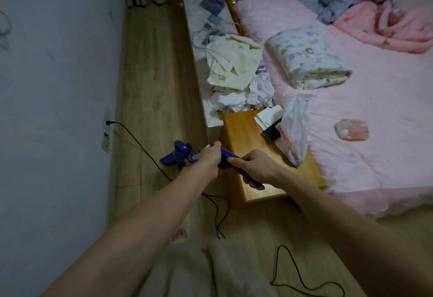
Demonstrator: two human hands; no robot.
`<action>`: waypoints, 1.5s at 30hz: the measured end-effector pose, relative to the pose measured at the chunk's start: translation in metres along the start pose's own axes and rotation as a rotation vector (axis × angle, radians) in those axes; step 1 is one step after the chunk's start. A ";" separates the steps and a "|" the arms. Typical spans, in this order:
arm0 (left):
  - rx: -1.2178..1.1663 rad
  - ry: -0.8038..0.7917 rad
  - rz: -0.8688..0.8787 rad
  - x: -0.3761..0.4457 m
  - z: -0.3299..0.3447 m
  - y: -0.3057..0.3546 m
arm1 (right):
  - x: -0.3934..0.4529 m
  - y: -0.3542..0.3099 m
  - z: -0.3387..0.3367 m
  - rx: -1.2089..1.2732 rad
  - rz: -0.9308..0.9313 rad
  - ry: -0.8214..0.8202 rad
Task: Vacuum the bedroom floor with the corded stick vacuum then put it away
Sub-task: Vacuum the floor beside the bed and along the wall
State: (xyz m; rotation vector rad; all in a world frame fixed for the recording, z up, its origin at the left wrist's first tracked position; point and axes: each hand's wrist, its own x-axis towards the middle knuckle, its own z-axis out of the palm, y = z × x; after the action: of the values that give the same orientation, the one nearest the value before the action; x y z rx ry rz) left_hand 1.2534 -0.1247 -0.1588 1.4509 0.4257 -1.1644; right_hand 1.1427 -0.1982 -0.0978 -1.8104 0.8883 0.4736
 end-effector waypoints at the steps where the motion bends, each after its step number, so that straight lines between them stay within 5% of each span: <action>1: 0.003 -0.002 -0.002 -0.001 0.003 -0.001 | -0.002 0.002 -0.005 -0.011 -0.005 -0.005; 15: -0.070 -0.013 -0.049 0.041 -0.006 0.055 | 0.064 -0.029 -0.016 -0.060 -0.050 0.011; 33: 0.018 0.200 0.029 0.169 -0.122 0.222 | 0.239 -0.186 0.053 0.221 0.009 -0.040; 45: 0.001 0.155 0.006 0.143 -0.111 0.221 | 0.206 -0.195 0.034 0.088 -0.010 -0.004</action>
State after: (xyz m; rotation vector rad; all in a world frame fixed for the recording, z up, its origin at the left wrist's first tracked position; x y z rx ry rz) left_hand 1.5381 -0.1329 -0.1771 1.5484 0.5273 -1.0506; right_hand 1.4268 -0.1995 -0.1284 -1.7328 0.8837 0.4254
